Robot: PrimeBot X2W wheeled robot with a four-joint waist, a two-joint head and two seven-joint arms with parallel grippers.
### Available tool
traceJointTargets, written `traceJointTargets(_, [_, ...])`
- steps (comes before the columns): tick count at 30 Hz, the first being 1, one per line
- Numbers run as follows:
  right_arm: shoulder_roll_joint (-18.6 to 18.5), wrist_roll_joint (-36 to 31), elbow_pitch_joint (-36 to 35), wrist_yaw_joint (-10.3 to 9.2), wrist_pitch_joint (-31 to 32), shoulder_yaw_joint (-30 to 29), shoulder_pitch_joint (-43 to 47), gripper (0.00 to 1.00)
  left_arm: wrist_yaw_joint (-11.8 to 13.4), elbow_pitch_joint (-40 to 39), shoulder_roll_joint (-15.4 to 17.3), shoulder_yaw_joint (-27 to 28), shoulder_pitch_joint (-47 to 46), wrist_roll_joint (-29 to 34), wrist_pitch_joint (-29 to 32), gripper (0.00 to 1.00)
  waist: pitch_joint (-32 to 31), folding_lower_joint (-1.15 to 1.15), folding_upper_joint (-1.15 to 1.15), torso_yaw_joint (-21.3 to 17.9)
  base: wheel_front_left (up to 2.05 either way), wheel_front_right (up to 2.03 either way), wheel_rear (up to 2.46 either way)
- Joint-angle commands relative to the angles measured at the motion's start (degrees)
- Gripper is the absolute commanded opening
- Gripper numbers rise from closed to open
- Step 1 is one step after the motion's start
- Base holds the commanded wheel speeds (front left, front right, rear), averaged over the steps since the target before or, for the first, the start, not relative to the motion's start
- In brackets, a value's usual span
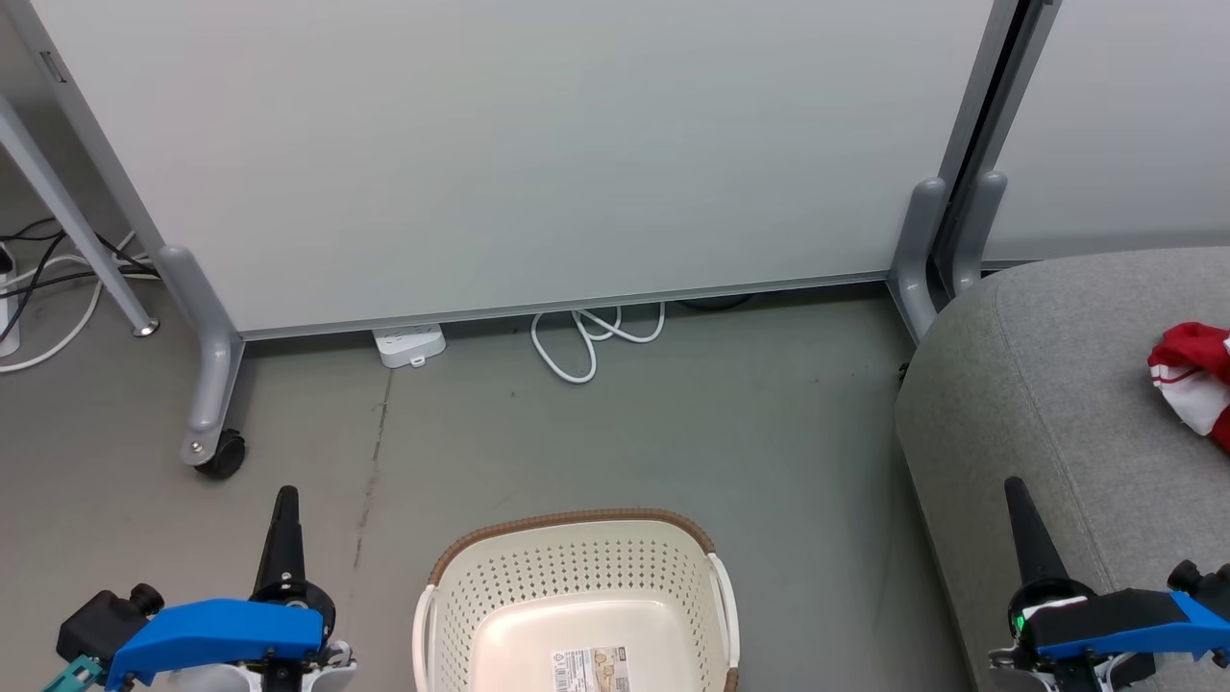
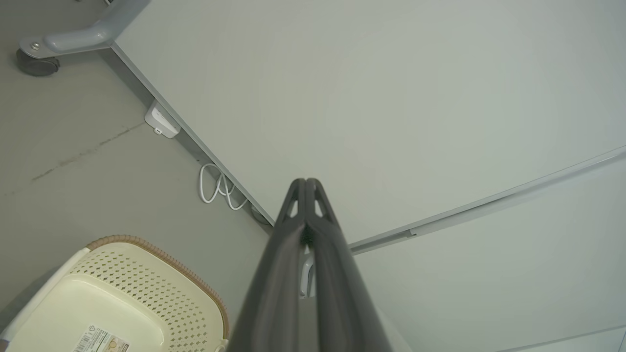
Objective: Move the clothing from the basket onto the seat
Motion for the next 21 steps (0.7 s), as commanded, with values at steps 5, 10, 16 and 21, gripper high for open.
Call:
traceJointTargets(5, [-0.3,3.5,-0.8,0.02,0.8,-0.3,-1.7,0.00,-0.3,-0.8,0.3,0.6,-1.5,-3.4,0.8,0.00,0.0,0.00,0.00,-0.2,0.00,0.00,0.00])
traceJointTargets(10, [-0.3,6.3,-0.9,0.02,1.6,-0.5,-1.8,0.00,-0.4,-0.9,0.3,0.9,-1.7,-6.2,1.6,0.00,0.0,0.00,0.00,-0.5,0.00,0.00,0.00])
traceJointTargets(16, [-0.3,9.6,-1.0,0.02,2.4,-0.6,-1.9,0.00,-0.4,-1.0,0.3,1.3,-1.9,-9.4,2.4,0.00,0.0,0.00,0.00,-0.8,0.00,0.00,0.00])
traceJointTargets(21, [-0.3,12.2,-1.1,0.02,3.1,-0.8,-2.2,0.00,-0.4,-1.1,0.3,1.5,-2.0,-11.9,3.1,0.00,0.1,0.00,0.00,-1.1,0.00,0.00,0.00])
